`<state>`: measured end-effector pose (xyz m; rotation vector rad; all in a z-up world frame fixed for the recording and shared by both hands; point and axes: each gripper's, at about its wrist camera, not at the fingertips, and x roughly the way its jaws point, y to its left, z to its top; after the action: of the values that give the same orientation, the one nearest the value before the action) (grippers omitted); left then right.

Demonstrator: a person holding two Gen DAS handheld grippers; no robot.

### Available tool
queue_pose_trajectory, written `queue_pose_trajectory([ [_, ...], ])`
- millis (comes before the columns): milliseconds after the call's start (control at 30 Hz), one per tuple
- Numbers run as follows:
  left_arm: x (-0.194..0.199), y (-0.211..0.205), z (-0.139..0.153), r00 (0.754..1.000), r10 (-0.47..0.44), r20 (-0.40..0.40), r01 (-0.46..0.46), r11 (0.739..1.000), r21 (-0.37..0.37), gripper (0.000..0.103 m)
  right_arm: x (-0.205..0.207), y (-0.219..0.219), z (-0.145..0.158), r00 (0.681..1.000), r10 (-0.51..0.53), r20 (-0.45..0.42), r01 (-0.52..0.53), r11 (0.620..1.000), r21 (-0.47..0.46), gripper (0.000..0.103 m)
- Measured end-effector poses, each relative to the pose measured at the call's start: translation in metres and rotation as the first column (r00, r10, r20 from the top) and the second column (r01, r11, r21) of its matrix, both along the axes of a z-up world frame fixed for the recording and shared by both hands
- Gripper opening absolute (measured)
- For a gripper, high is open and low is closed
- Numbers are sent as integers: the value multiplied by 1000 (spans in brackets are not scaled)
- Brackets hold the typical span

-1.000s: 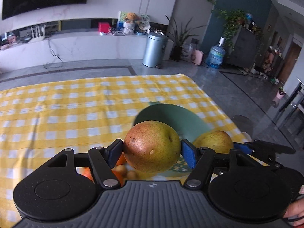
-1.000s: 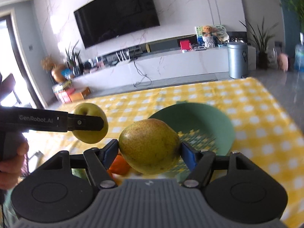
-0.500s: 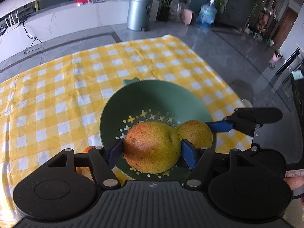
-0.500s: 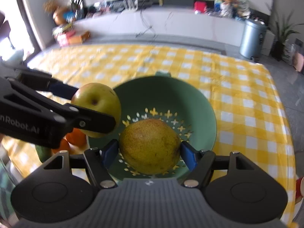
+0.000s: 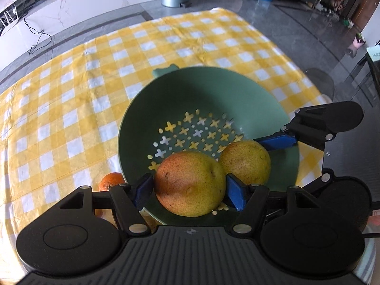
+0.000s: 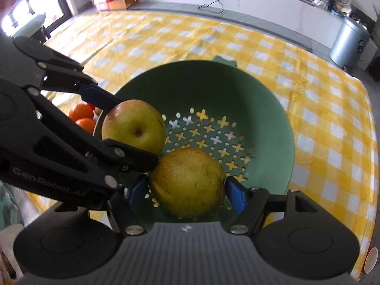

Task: Organize fruits
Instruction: 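Carry the mango and pear into the green colander and open both tools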

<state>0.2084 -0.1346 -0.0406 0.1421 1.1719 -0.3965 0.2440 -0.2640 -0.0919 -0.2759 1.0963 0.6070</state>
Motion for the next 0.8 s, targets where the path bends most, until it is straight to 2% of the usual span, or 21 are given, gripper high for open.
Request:
queue_pose_trajectory([
  [267, 3, -3, -8, 1000, -5, -26, 6, 1000, 17, 77, 4, 4, -9, 999, 23, -29, -24, 999, -29, 68],
  [467, 6, -1, -8, 999, 12, -37, -12, 1000, -7, 77, 7, 4, -9, 999, 10, -36, -11, 999, -29, 65],
  [800, 1, 0, -5, 999, 28, -22, -28, 999, -20, 80, 2, 2, 2, 1000, -3, 0, 3, 998, -65, 66],
])
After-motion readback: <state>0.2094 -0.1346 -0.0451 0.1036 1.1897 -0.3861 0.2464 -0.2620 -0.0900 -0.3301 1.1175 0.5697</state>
